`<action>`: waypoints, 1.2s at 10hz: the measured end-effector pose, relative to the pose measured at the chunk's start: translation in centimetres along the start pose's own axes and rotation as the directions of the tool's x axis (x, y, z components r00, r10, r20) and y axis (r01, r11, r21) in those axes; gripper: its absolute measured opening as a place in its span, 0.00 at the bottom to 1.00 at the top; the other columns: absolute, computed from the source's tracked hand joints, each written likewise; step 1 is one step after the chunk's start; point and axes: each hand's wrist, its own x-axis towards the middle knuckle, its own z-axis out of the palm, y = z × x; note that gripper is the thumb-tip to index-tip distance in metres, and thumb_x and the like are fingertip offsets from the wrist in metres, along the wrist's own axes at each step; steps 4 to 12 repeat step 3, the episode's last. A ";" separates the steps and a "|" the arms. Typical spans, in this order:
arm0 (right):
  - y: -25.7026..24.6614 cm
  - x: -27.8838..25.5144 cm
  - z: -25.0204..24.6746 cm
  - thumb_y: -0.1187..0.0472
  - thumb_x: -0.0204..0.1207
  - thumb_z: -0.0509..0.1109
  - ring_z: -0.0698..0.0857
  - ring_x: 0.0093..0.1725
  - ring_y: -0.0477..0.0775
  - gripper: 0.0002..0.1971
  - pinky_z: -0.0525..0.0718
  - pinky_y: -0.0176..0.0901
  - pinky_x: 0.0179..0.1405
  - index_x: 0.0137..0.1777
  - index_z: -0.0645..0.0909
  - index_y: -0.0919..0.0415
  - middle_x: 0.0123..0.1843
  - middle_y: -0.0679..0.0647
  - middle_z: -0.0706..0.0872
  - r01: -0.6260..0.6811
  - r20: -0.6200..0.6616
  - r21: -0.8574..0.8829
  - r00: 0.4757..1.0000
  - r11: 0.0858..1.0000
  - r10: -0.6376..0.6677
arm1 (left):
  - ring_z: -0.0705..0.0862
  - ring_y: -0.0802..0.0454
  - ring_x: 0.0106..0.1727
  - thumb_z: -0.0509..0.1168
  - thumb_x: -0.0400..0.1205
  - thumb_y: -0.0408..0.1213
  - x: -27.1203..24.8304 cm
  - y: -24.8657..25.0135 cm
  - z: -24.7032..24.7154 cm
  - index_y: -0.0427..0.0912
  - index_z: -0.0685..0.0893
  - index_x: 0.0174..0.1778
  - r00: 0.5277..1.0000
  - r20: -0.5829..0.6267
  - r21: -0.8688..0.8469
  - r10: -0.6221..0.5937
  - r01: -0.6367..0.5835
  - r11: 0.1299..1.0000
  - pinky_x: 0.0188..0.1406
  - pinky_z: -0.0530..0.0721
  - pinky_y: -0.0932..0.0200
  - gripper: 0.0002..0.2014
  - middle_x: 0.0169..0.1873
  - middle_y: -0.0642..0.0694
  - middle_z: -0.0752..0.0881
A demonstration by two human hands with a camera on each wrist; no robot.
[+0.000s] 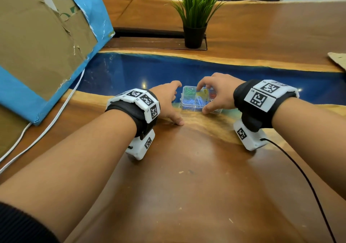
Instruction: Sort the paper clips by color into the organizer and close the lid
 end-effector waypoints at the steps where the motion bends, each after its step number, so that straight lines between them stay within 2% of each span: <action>1: -0.1 -0.4 0.0 0.43 0.58 0.81 0.76 0.64 0.57 0.42 0.79 0.54 0.62 0.73 0.68 0.43 0.67 0.53 0.72 -0.027 0.015 0.024 1.000 0.999 0.026 | 0.74 0.50 0.75 0.81 0.61 0.52 0.0 0.0 0.1 0.46 0.54 0.81 1.000 -0.001 -0.008 0.007 -0.007 1.000 0.69 0.74 0.53 0.57 0.77 0.46 0.71; 2: 0.6 -2.1 -0.2 0.43 0.59 0.81 0.74 0.70 0.58 0.48 0.77 0.56 0.67 0.78 0.61 0.44 0.75 0.53 0.65 -0.043 -0.032 0.084 0.998 0.995 0.046 | 0.74 0.48 0.76 0.81 0.62 0.51 0.1 0.0 0.4 0.46 0.53 0.81 1.000 -0.013 -0.031 0.003 -0.004 1.000 0.72 0.75 0.51 0.57 0.77 0.45 0.70; 3: 2.3 -5.5 -0.1 0.44 0.60 0.81 0.72 0.72 0.56 0.46 0.75 0.53 0.69 0.78 0.62 0.43 0.76 0.51 0.66 -0.066 -0.091 0.123 0.993 0.990 0.078 | 0.77 0.46 0.72 0.82 0.60 0.51 -0.8 -0.2 0.9 0.49 0.51 0.81 1.000 -0.025 -0.031 -0.017 0.016 0.999 0.70 0.77 0.46 0.59 0.73 0.42 0.75; 12: 2.3 -5.5 -0.1 0.44 0.60 0.81 0.72 0.72 0.56 0.46 0.75 0.53 0.69 0.78 0.62 0.43 0.76 0.51 0.66 -0.066 -0.091 0.123 0.993 0.990 0.078 | 0.77 0.46 0.72 0.82 0.60 0.51 -0.8 -0.2 0.9 0.49 0.51 0.81 1.000 -0.025 -0.031 -0.017 0.016 0.999 0.70 0.77 0.46 0.59 0.73 0.42 0.75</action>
